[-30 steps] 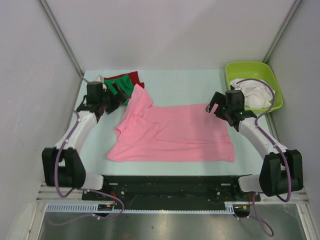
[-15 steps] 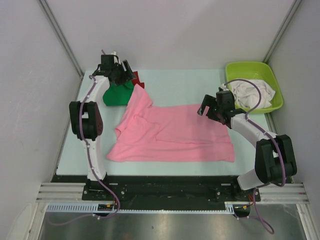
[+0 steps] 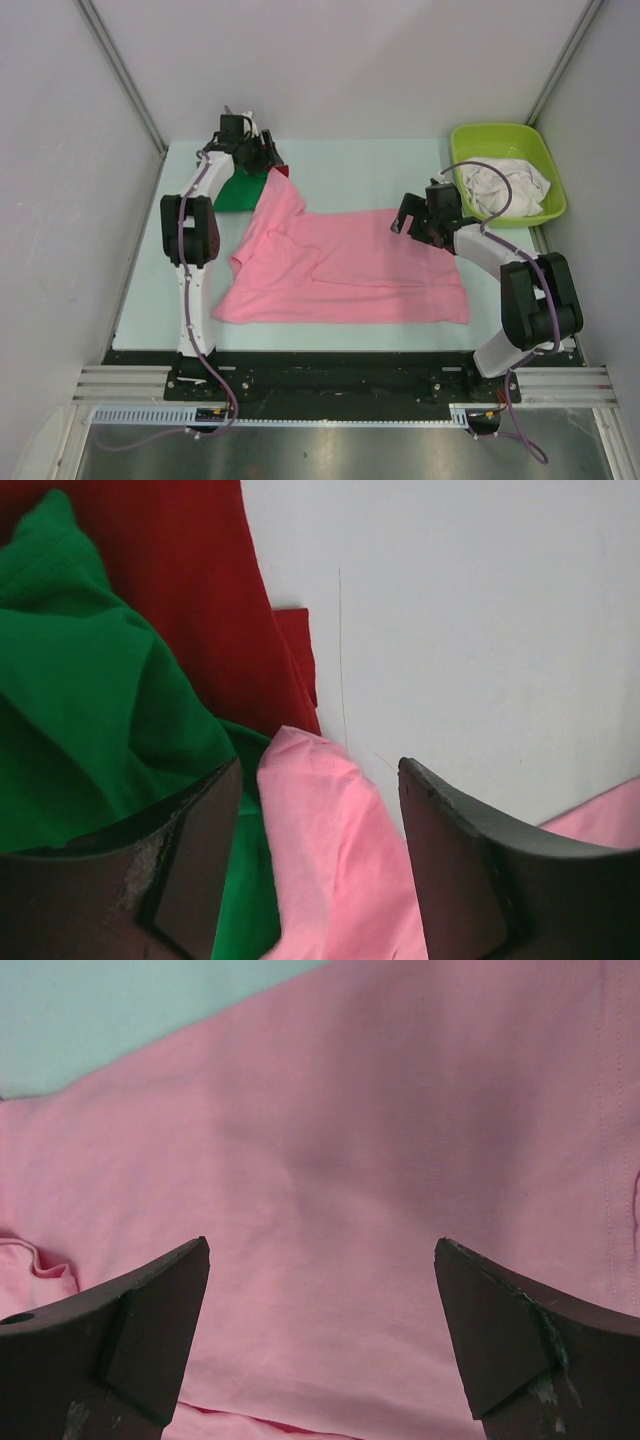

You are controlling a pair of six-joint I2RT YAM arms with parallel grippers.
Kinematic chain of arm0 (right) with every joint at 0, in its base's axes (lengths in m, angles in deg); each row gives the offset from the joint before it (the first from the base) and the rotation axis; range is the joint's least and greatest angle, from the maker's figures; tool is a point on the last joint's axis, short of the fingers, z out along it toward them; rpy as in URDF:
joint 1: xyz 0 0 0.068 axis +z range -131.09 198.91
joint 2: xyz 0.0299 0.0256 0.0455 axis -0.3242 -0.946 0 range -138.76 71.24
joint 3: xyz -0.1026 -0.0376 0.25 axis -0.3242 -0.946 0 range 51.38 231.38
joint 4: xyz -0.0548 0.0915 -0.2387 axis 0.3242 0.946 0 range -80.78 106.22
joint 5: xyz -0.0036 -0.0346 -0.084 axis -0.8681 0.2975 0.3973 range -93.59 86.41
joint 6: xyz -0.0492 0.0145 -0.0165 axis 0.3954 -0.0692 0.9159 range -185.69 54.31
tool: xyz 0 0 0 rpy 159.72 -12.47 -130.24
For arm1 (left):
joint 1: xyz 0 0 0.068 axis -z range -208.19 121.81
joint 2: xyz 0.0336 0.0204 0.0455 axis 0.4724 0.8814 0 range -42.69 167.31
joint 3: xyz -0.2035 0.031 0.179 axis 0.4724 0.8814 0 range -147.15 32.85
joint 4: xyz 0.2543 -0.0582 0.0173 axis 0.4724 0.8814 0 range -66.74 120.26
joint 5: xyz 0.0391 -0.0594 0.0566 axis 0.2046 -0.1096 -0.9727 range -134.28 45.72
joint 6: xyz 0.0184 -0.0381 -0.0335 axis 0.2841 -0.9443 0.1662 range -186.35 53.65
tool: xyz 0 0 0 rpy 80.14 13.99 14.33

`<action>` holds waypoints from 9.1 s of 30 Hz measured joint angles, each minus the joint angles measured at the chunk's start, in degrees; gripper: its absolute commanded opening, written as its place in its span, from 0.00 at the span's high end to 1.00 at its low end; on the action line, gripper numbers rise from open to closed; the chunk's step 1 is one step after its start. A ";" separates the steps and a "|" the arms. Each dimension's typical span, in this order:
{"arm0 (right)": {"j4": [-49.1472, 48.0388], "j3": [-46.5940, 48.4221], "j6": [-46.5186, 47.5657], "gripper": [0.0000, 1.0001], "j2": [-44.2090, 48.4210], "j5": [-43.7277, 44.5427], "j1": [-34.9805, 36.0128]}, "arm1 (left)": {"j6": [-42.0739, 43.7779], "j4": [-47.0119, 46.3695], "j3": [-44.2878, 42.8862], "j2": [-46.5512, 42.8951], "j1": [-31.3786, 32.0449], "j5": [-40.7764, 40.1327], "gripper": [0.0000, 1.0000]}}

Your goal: Fold and stack the t-shirts

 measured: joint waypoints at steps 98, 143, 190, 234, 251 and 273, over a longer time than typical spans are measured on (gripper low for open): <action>14.62 31.63 2.67 1.00 -27.41 18.23 -9.64 | -3.91 -15.41 23.10 -20.04 -0.09 13.51 1.00; 33.35 -6.14 -8.00 1.00 24.13 24.06 -1.44 | -2.62 -6.60 83.67 -100.59 -0.02 14.05 1.00; 16.98 -8.72 -9.11 0.11 15.06 10.25 -6.27 | -15.23 -6.69 83.08 -70.47 6.36 -3.93 0.64; 11.06 -8.72 -7.04 1.00 2.95 11.80 -11.41 | -15.93 -7.91 83.10 -71.10 6.36 -5.97 0.73; 10.10 -2.97 -7.23 1.00 1.55 10.38 -16.02 | -15.08 -7.78 83.10 -71.12 6.36 -7.08 0.74; 7.41 3.13 -9.01 0.50 -4.74 5.73 -16.92 | -14.62 -7.56 83.10 -71.14 5.86 -7.39 0.75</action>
